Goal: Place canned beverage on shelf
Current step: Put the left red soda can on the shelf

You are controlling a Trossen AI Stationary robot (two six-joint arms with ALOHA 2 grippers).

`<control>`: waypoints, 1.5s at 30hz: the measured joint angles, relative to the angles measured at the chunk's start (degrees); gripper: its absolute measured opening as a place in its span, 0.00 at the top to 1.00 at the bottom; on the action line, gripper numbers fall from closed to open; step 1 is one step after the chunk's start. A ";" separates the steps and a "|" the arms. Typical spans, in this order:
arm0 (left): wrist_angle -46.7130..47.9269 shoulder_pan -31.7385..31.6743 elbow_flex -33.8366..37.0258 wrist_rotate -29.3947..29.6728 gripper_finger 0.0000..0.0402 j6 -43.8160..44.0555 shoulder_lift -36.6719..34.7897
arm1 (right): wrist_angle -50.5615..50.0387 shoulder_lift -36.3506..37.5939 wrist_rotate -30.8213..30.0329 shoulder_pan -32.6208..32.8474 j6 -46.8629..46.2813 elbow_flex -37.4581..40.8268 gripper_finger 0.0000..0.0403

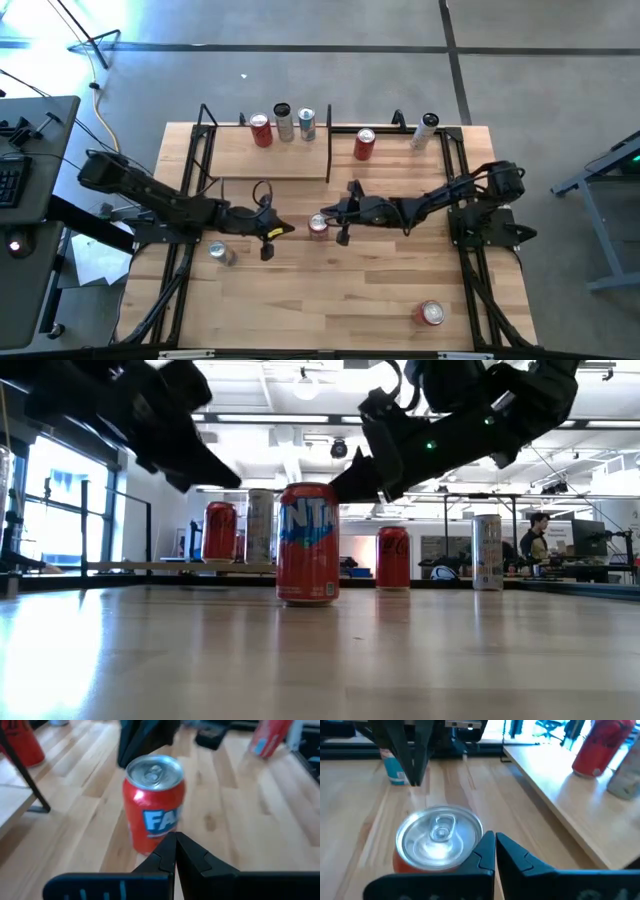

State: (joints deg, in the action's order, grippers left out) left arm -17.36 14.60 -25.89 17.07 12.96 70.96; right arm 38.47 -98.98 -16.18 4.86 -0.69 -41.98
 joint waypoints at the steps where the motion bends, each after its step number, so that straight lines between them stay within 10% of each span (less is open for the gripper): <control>1: 0.07 0.43 0.00 -0.06 1.00 -0.07 -0.76 | -0.43 0.36 0.16 -0.11 1.47 -0.04 1.00; 10: 1.33 2.77 0.00 -0.03 0.85 -2.58 -2.51 | -23.20 13.96 -7.78 7.26 -3.08 0.13 1.00; 26: 0.11 0.66 -0.27 0.45 0.38 2.10 -2.49 | -3.15 -2.57 -2.76 4.98 -3.58 0.70 1.00; 45: 8.50 -9.79 -9.21 -6.52 0.32 -0.63 4.44 | 0.31 -4.15 6.16 0.63 -1.44 0.04 1.00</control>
State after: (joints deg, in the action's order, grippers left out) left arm -8.86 4.81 -35.10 10.55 12.34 75.40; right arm 38.79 -103.13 -10.02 5.50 -2.13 -41.93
